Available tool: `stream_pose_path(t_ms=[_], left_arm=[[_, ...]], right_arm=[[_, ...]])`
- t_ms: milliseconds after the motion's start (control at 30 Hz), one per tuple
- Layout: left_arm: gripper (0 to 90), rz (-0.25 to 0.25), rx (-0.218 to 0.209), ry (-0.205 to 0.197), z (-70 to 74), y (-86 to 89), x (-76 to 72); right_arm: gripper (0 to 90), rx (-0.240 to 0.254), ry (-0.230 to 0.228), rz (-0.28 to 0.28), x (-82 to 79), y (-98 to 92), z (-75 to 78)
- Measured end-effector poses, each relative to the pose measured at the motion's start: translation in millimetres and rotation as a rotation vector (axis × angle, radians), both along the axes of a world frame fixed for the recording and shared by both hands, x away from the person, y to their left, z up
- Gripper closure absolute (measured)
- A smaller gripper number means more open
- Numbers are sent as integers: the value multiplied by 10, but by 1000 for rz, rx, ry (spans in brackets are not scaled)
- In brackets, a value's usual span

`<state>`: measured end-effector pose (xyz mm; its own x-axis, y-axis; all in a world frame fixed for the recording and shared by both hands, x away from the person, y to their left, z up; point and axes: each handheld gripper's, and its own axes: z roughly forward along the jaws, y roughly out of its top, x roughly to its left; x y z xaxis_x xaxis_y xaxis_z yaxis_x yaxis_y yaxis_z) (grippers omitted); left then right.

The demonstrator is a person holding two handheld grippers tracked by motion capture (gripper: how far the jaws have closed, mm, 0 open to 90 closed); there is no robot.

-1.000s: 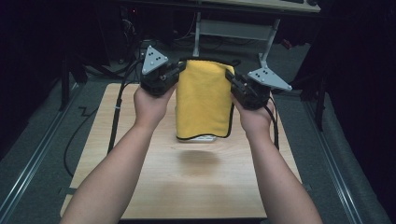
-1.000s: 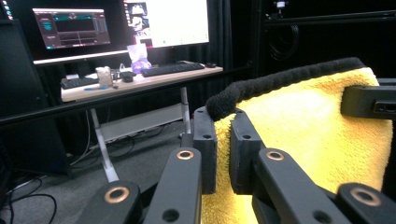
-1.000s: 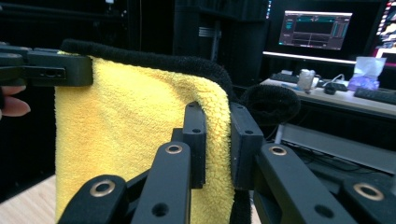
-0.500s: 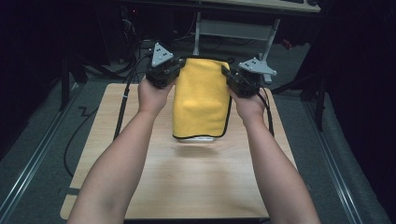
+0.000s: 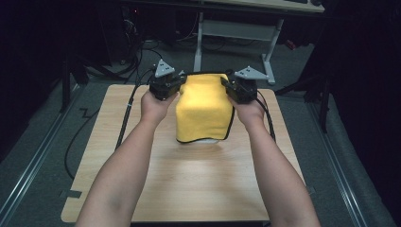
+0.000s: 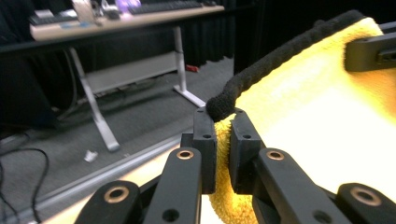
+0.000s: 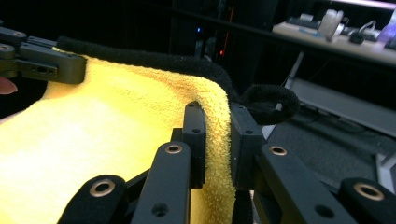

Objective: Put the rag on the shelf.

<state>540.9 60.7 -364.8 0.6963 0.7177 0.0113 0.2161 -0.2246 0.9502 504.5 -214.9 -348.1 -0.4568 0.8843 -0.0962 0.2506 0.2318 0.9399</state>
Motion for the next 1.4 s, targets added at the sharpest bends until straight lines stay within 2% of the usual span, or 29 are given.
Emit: stream_pose_path(t_ms=[100, 267, 333, 367, 433, 500, 567, 633, 700, 833, 900, 1000, 1100, 1400], left_arm=[[834, -1, 1, 27, -97, -4, 3], [834, 0, -5, 71, -247, 16, 19], [835, -3, -9, 87, -313, 26, 20], [835, -8, -14, 96, -342, 33, 22], [835, -12, -4, 107, -396, 33, 18], [836, -16, 3, 120, -438, 29, 15], [837, -20, -16, 135, -465, 41, 16], [838, -22, -16, 146, -487, 41, 16], [839, -21, -14, 159, -510, 44, 16], [840, -29, -10, 187, -594, 52, 12], [840, -34, -29, 221, -645, 73, 30], [840, -46, -42, 254, -706, 88, 42], [838, -52, -66, 271, -768, 113, 43], [835, -52, -79, 314, -929, 149, 18]], right_arm=[[799, 4, 34, 6, 36, -19, -97], [799, 2, 59, 21, 67, -21, -200], [798, 16, 72, 32, 75, -33, -236], [797, 38, 82, 40, 79, -51, -257], [796, 51, 101, 50, 92, -84, -310], [795, 49, 114, 56, 99, -94, -363], [794, 69, 128, 64, 105, -117, -393], [792, 73, 136, 68, 110, -132, -413], [787, 61, 148, 69, 117, -139, -435], [781, 62, 197, 75, 148, -163, -520], [781, 60, 216, 78, 157, -169, -585], [779, 91, 241, 85, 166, -192, -650], [772, 120, 265, 90, 175, -216, -700], [768, 157, 303, 82, 162, -214, -878]])
